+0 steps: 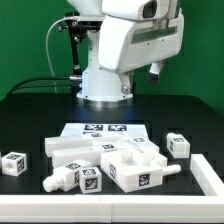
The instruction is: Assemble chair
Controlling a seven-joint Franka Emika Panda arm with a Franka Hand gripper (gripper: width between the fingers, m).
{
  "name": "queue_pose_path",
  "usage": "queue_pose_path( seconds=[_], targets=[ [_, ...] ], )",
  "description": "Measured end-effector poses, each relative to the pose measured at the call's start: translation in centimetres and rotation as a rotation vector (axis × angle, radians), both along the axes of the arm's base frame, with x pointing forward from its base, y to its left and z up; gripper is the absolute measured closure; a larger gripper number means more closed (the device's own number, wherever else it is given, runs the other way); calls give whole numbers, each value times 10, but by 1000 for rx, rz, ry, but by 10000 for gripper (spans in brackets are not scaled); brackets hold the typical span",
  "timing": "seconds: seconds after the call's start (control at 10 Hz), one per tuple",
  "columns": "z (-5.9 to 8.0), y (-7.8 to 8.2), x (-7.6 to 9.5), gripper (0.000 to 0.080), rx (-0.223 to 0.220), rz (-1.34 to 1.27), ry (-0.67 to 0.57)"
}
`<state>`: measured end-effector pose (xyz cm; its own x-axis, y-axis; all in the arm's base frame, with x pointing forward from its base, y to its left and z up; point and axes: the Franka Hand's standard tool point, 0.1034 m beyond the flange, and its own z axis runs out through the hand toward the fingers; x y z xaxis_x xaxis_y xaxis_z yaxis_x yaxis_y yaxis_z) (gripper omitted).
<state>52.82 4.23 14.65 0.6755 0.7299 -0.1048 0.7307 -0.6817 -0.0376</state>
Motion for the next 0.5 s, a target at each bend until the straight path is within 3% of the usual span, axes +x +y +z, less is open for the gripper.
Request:
queue_pose_path(
  seconds=[0.3, 0.5],
  targets=[
    [-14, 15, 15, 150, 18, -85, -74],
    [-15, 14, 15, 150, 19, -88, -72]
  ],
)
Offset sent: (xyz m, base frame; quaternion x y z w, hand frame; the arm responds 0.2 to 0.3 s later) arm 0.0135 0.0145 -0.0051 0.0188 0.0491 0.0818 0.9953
